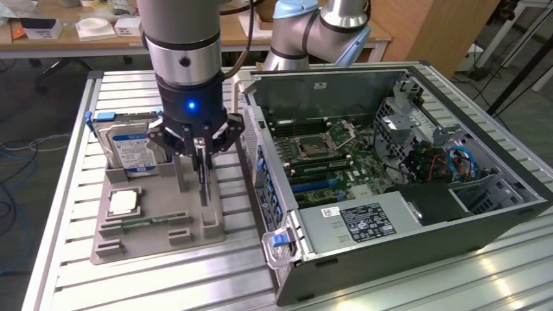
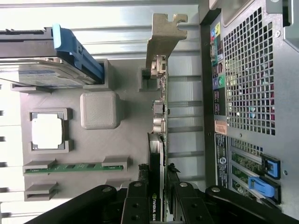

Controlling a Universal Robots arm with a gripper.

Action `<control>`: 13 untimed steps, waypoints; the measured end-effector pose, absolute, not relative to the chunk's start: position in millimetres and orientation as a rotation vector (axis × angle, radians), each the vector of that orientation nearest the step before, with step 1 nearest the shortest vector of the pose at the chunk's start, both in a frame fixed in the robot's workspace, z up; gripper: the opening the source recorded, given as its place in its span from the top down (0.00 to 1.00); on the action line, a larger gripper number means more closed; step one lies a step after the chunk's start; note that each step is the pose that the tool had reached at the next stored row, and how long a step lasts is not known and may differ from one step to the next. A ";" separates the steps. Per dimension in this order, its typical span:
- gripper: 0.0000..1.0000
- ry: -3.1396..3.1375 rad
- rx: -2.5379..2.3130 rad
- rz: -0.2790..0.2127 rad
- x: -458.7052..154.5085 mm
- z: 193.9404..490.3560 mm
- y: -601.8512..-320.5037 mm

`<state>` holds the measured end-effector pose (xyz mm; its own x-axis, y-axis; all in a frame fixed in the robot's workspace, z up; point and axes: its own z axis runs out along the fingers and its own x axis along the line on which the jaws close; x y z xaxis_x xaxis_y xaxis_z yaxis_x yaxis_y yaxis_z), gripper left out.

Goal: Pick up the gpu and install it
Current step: 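Pick up the gpu and move the gpu toward the slot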

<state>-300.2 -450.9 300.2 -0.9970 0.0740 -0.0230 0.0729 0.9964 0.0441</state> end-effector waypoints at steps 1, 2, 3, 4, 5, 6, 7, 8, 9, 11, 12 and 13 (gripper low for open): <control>0.74 3.114 0.115 0.067 -300.2 301.1 -450.9; 0.74 3.114 0.115 0.067 -300.2 301.9 -450.9; 0.74 3.114 0.115 0.067 -300.2 302.8 -450.9; 0.74 3.114 0.115 0.067 -300.2 303.5 -450.9; 0.74 3.114 0.115 0.066 -300.2 304.4 -450.9; 0.74 3.114 0.115 0.066 -300.2 305.2 -450.9; 0.74 3.114 0.115 0.066 -300.2 306.0 -450.8; 0.74 3.114 0.115 0.066 -300.2 306.9 -450.8; 0.74 3.114 0.115 0.066 -300.2 307.6 -450.8; 0.74 3.114 0.115 0.066 -300.2 308.6 -450.9; 0.74 3.114 0.115 0.066 -300.2 309.0 -450.9; 0.74 3.114 0.115 0.066 -300.2 309.6 -450.9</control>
